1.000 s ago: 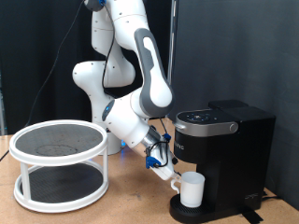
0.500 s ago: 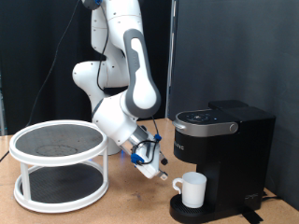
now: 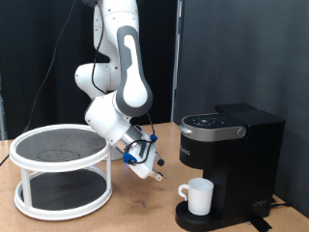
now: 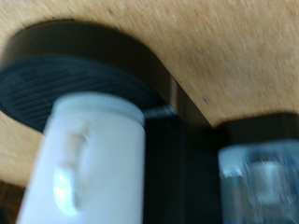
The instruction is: Make a cup of coffee with the keurig machine
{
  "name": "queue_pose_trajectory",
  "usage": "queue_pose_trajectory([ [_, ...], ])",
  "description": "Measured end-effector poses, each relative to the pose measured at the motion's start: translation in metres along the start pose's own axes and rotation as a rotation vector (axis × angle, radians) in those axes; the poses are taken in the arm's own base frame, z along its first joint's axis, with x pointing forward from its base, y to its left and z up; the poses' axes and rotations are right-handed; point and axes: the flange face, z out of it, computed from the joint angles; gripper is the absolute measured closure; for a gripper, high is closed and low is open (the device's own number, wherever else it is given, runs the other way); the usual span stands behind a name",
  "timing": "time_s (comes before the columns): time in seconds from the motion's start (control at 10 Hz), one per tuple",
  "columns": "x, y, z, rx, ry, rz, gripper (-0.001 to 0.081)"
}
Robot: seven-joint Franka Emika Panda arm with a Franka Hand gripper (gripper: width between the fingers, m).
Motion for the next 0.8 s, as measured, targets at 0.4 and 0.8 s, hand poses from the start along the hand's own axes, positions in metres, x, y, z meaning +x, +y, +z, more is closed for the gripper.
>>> queue_pose_trajectory([
  [0.4, -0.026, 0.039, -0.006, -0.190, -0.112, -0.026, 0.0072],
  [0.8, -0.047, 0.074, -0.031, -0.258, -0.155, -0.039, 0.0072],
])
